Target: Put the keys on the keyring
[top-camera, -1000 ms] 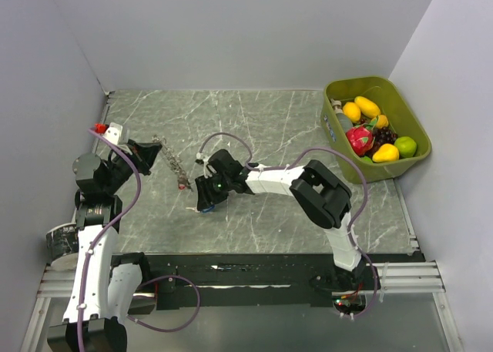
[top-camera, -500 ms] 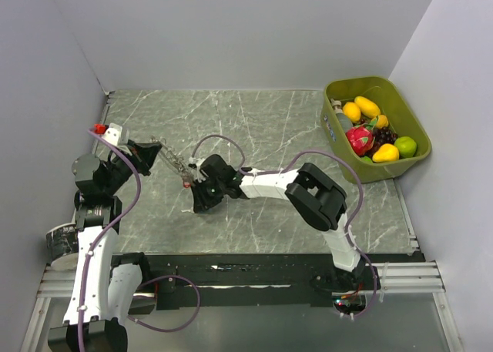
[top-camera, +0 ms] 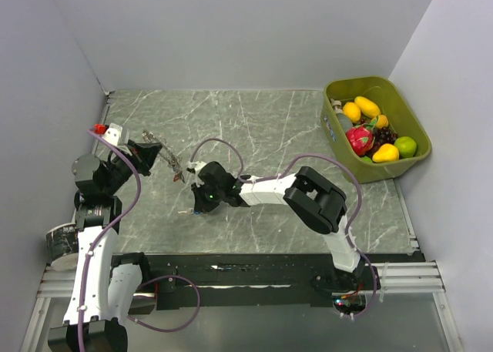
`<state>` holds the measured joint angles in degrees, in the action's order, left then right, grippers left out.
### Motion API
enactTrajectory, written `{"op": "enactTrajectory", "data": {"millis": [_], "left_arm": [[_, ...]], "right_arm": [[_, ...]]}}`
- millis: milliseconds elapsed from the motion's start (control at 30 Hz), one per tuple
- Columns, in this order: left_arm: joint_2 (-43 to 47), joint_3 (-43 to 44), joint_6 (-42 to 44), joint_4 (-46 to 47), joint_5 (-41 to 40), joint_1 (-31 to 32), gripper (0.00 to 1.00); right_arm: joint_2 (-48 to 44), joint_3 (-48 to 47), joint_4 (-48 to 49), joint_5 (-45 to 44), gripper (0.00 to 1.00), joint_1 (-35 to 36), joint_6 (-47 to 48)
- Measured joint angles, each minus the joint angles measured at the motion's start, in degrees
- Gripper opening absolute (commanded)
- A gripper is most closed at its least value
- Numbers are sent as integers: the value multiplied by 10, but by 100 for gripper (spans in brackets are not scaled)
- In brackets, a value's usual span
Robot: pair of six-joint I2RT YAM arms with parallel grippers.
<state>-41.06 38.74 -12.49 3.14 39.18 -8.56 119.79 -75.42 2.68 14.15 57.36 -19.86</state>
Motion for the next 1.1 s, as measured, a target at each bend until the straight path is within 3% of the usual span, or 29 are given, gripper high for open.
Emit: {"op": "enactTrajectory", "data": {"millis": [267,633,1100], "left_arm": [[0,0,4,0,1,0,1],[0,-2,8,9,38,0,1],[-19,-36,-34,119,189,14,1]], "right_arm": [[-51,73,22,-18,0,-2,-3],[-211,197,22,-43,0,-16,-2],[-419,297,30,-15,0,-65,27]]}}
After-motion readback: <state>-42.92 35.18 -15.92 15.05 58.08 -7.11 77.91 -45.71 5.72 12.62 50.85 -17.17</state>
